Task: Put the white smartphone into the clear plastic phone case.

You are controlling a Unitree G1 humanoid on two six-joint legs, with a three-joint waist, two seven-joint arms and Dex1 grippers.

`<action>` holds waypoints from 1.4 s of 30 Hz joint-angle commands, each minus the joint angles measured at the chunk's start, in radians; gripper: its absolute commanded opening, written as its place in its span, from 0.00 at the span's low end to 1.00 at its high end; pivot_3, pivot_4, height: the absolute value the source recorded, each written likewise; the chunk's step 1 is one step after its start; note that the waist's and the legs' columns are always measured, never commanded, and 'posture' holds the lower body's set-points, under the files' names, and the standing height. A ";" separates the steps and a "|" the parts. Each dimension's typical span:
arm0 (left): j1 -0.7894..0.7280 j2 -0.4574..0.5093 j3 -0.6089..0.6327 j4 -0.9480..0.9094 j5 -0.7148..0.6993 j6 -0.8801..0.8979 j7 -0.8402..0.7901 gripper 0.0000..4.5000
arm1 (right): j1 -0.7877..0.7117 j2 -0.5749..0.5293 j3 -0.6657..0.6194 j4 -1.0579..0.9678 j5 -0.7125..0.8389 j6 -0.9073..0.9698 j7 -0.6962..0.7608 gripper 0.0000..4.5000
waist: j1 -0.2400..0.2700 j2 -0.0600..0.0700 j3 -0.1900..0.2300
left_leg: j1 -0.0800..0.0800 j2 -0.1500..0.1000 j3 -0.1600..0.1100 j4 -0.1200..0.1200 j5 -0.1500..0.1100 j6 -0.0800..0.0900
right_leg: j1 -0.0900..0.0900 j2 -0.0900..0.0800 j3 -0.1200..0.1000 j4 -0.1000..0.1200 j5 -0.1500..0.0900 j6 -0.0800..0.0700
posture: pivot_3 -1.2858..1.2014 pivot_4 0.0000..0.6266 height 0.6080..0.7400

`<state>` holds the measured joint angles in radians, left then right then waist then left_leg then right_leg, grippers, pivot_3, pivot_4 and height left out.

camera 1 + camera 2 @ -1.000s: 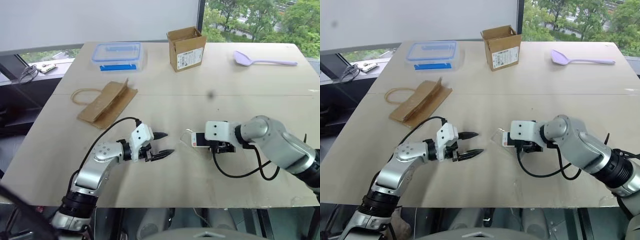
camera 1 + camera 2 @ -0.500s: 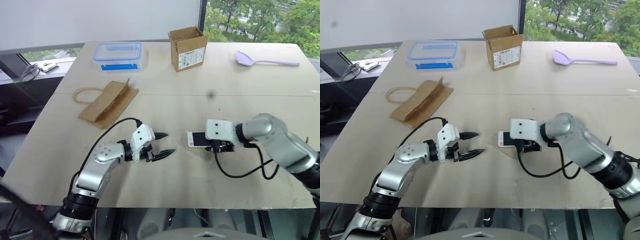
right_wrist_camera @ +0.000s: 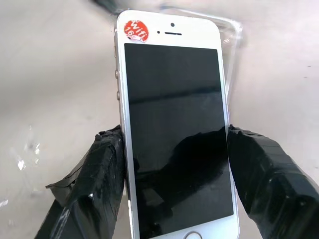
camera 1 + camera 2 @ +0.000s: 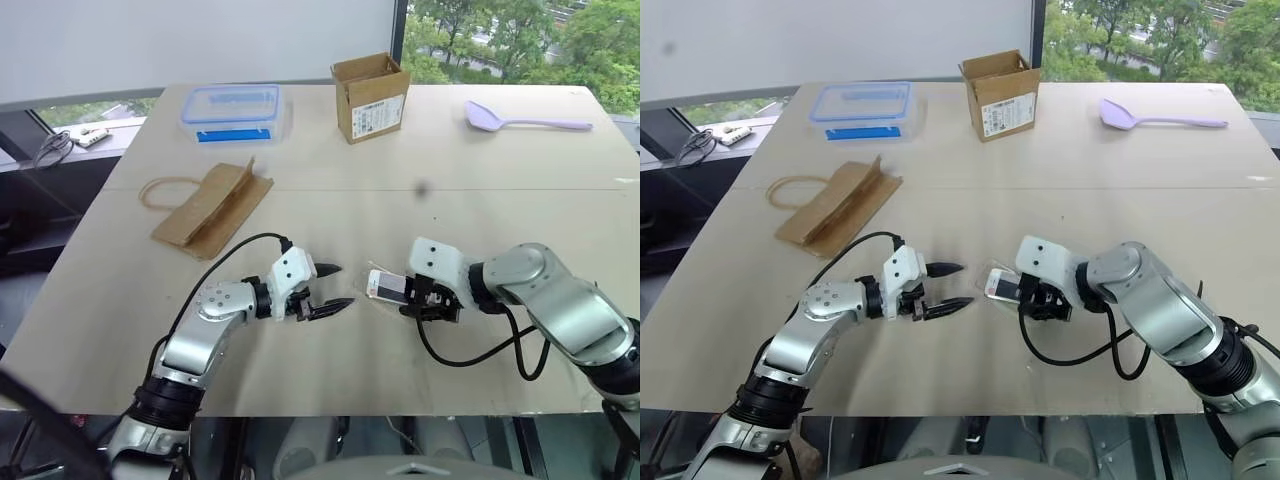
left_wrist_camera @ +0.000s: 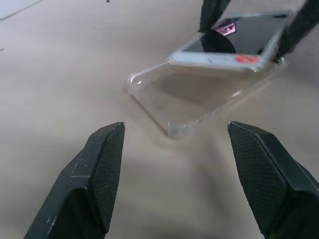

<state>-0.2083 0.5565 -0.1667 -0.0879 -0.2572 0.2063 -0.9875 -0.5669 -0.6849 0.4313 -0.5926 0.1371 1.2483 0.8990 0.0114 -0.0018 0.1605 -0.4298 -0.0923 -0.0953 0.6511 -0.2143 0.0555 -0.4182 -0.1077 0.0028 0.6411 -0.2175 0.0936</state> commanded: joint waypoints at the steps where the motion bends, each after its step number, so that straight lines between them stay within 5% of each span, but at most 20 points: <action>1: 0.002 0.003 0.008 -0.012 0.001 -0.021 -0.004 0.75 | -0.028 0.021 -0.027 -0.023 0.030 0.046 -0.046 0.60 | 0.002 0.000 0.000 | 0.000 0.000 0.000 0.000 0.000 0.000 | 0.000 0.000 0.000 0.000 0.000 0.000 | 0.52 0.24 1.00; 6: 0.004 0.001 0.007 -0.010 0.002 -0.025 -0.001 0.75 | -0.035 0.030 -0.006 -0.004 0.062 0.062 -0.082 0.60 | 0.001 0.000 0.000 | 0.000 0.000 0.000 0.000 0.000 0.000 | 0.000 0.000 0.000 0.000 0.000 0.000 | 0.52 0.24 1.00; 10: 0.004 0.000 0.007 0.000 0.005 -0.033 -0.002 0.75 | -0.031 0.039 -0.002 0.005 0.087 0.066 -0.108 0.99 | 0.001 0.000 0.000 | 0.000 0.000 0.000 0.000 0.000 0.000 | 0.000 0.000 0.000 0.000 0.000 0.000 | 0.52 0.24 1.00; 17: -0.009 -0.004 0.005 0.030 0.018 -0.047 0.000 0.75 | -0.021 0.075 -0.122 -0.046 0.172 0.113 -0.141 0.99 | 0.001 0.000 0.000 | 0.000 0.000 0.000 0.000 0.000 0.000 | 0.000 0.000 0.000 0.000 0.000 0.000 | 0.52 0.24 1.00; 20: -0.028 -0.015 0.006 0.050 0.028 -0.052 0.011 0.75 | 0.029 -0.016 -0.166 -0.150 0.205 0.045 -0.110 0.99 | 0.008 0.000 0.000 | 0.000 0.000 0.000 0.000 0.000 0.000 | 0.000 0.000 0.000 0.000 0.000 0.000 | 0.52 0.24 1.00; 24: -0.039 -0.022 0.004 0.068 0.032 -0.060 0.008 0.75 | 0.094 -0.160 -0.071 -0.206 0.166 -0.070 -0.101 0.99 | 0.003 0.000 0.000 | 0.000 -0.001 -0.001 0.000 0.000 0.000 | 0.001 0.000 -0.001 -0.001 0.000 0.000 | 0.52 0.24 1.00; 34: -0.066 -0.019 0.004 0.094 0.041 -0.069 -0.021 0.75 | 0.077 -0.145 0.069 -0.037 0.058 -0.242 -0.140 0.99 | -0.016 -0.001 0.000 | 0.001 0.000 0.000 0.000 0.000 0.000 | 0.001 0.000 -0.001 0.000 0.000 0.000 | 0.52 0.24 1.00; 42: -0.038 -0.009 0.017 0.072 0.039 -0.066 -0.004 0.75 | 0.046 -0.249 0.128 0.031 -0.094 -0.350 -0.116 0.99 | -0.012 -0.001 0.000 | 0.001 0.000 0.000 0.001 0.000 0.000 | 0.001 0.000 -0.001 0.000 0.000 0.000 | 0.52 0.24 1.00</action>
<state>-0.2490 0.5412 -0.1658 0.0171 -0.2168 0.1538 -0.9979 -0.5047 -0.8916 0.5745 -0.5890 0.1006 0.9108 0.7771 -0.0007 -0.0023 0.1604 -0.4290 -0.0923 -0.0954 0.6523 -0.2143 0.0559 -0.4166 -0.1077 0.0018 0.6413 -0.2175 0.0940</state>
